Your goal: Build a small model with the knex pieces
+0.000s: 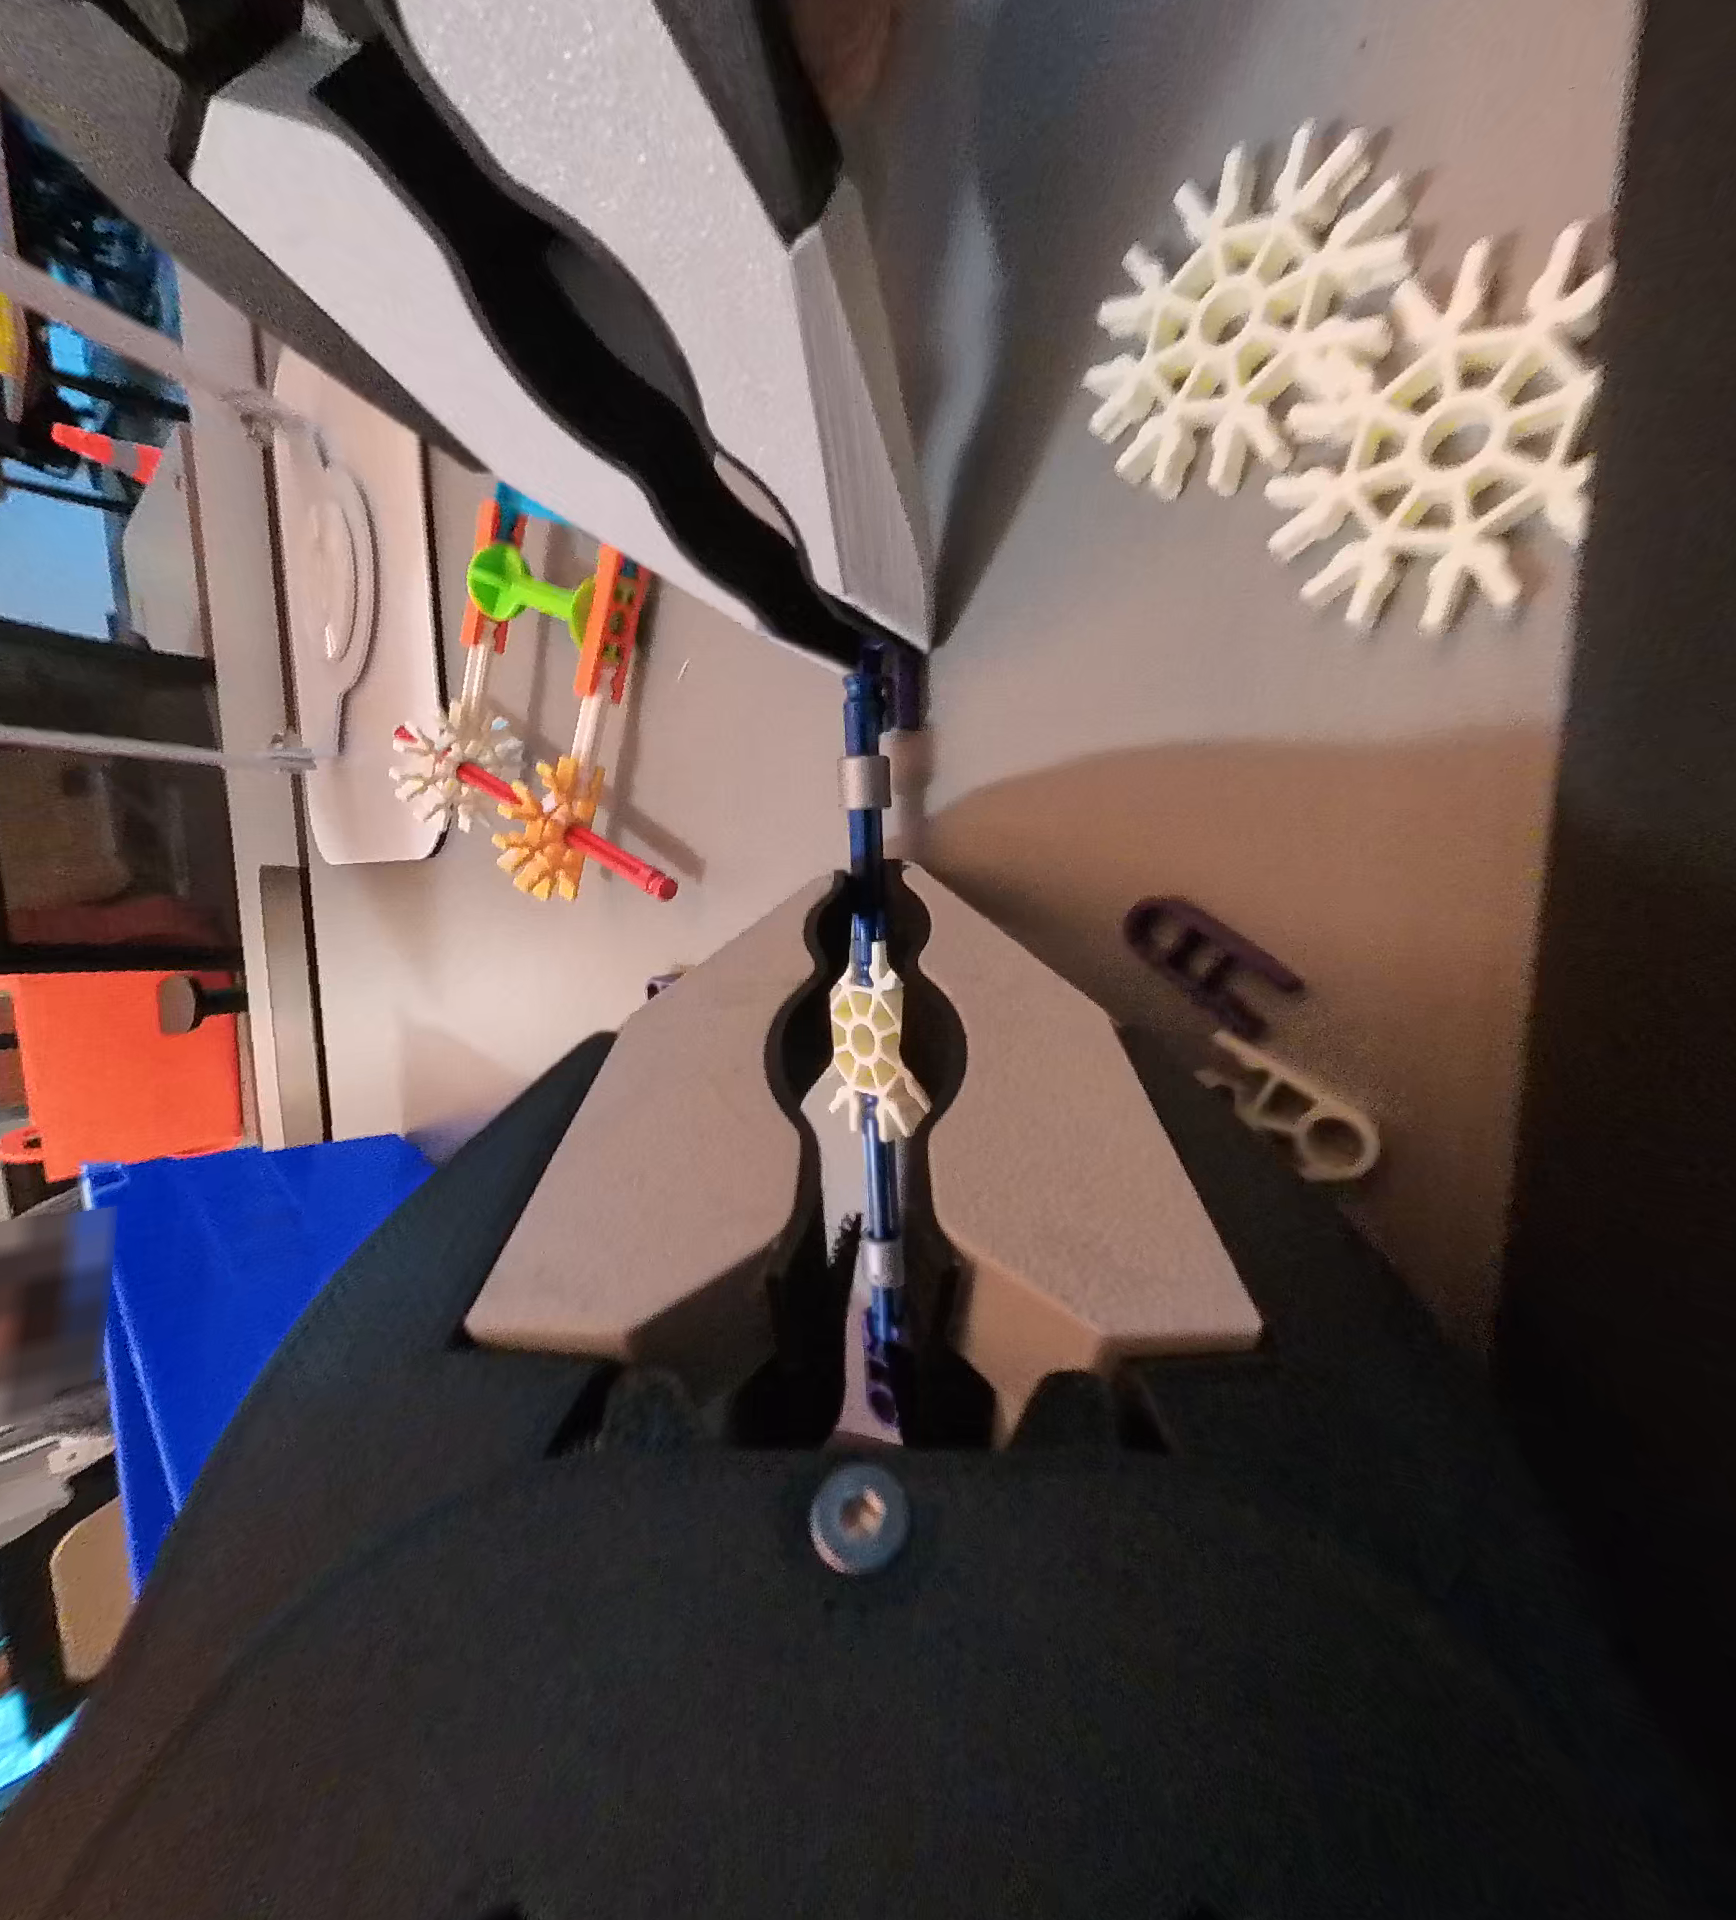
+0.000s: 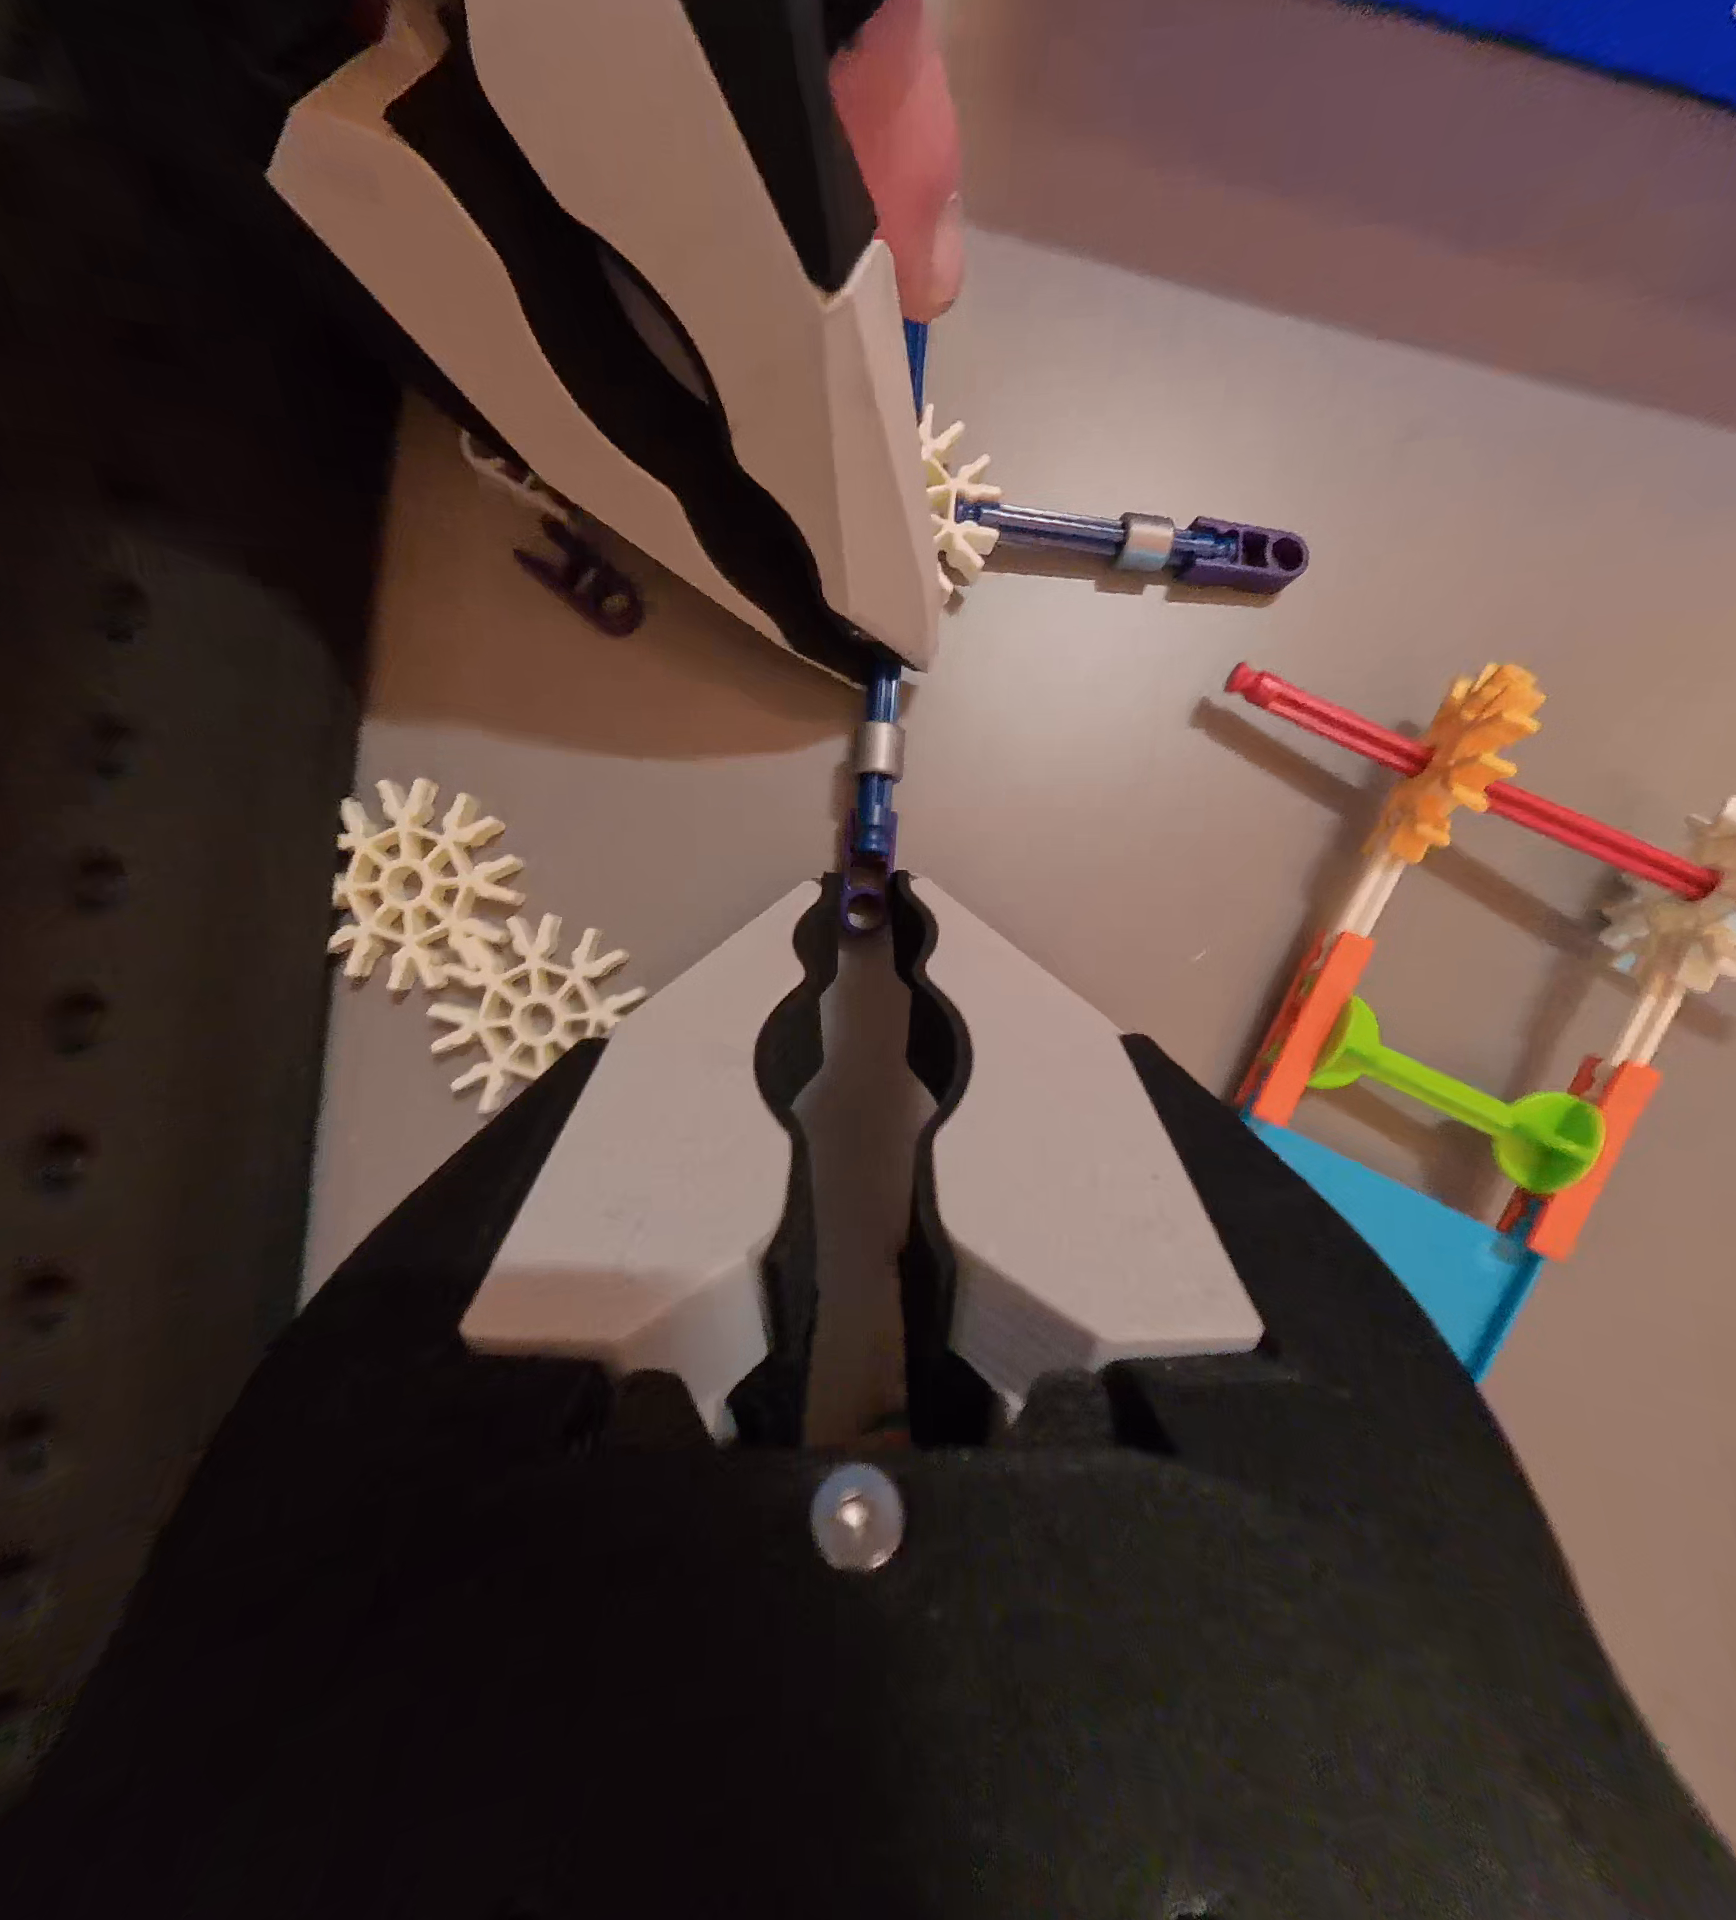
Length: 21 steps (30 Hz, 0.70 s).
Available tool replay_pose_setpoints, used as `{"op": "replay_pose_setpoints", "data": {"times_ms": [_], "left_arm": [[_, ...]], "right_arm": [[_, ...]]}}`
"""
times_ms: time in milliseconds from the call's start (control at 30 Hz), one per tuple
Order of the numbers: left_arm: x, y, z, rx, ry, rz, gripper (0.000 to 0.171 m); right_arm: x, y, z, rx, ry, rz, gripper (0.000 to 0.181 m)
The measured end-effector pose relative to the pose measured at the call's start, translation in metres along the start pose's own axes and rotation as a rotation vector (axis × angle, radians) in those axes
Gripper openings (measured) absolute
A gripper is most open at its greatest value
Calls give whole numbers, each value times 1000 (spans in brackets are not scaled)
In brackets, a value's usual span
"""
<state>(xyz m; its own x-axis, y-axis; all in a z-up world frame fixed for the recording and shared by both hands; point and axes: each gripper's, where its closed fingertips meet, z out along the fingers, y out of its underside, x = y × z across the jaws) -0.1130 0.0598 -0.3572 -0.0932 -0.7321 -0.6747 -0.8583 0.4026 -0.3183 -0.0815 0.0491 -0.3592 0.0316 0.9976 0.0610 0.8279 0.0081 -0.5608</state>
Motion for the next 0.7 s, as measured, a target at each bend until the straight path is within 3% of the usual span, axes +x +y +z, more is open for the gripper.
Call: {"op": "replay_pose_setpoints", "data": {"times_ms": [700], "left_arm": [[-21,32,6,-92,-61,89,4]], "right_arm": [[28,-16,13,12,-38,4,7]]}}
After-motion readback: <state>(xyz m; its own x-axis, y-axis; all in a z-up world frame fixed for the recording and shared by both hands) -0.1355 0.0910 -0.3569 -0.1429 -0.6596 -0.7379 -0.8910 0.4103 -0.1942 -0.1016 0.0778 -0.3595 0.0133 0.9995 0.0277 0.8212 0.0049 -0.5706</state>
